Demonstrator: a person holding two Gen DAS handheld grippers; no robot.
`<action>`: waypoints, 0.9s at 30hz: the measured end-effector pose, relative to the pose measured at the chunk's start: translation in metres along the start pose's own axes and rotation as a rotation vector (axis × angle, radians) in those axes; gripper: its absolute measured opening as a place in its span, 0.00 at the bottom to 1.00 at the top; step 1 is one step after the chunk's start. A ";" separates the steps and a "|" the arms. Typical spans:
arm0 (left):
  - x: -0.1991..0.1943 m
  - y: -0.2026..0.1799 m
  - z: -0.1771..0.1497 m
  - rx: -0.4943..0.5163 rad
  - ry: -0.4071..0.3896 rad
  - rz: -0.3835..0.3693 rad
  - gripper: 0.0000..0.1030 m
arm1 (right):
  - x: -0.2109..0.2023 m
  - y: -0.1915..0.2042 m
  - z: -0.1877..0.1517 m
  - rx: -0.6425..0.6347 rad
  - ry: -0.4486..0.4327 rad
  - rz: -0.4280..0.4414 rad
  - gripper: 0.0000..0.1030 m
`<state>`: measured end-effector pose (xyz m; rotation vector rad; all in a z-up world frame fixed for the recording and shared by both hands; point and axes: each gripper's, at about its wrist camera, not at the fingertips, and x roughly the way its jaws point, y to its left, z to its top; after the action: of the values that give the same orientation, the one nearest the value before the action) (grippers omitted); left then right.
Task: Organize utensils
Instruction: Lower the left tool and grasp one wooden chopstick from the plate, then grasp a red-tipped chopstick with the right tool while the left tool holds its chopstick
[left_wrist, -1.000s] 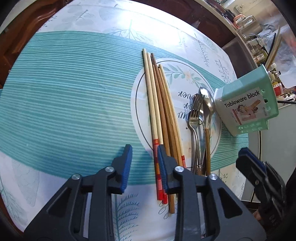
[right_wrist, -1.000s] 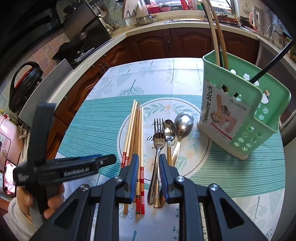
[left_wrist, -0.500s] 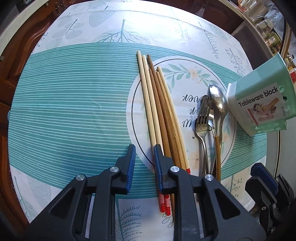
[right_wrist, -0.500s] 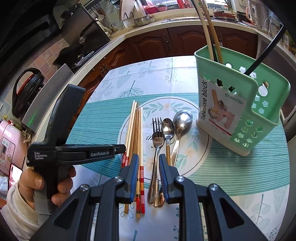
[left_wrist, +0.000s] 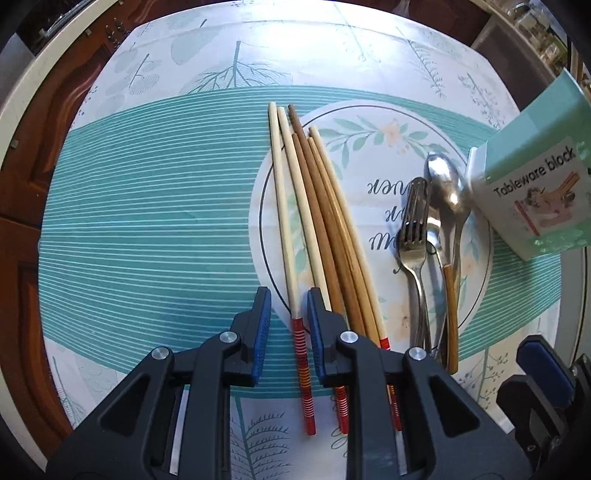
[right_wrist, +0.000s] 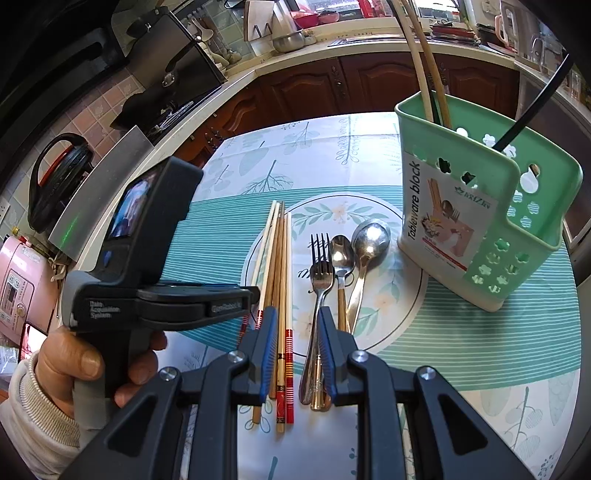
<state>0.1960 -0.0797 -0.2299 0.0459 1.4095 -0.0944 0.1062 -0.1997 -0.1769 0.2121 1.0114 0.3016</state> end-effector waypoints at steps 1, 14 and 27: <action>0.001 -0.003 0.001 0.002 0.000 0.006 0.17 | 0.000 0.000 0.000 0.000 0.000 0.000 0.21; 0.000 0.020 -0.020 -0.040 0.038 -0.042 0.03 | 0.001 0.006 0.000 -0.017 0.012 0.012 0.21; -0.004 0.056 -0.063 -0.095 0.056 -0.117 0.03 | 0.024 0.026 0.010 -0.057 0.109 0.047 0.21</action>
<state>0.1388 -0.0183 -0.2371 -0.1132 1.4708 -0.1239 0.1230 -0.1677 -0.1826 0.1692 1.1052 0.3878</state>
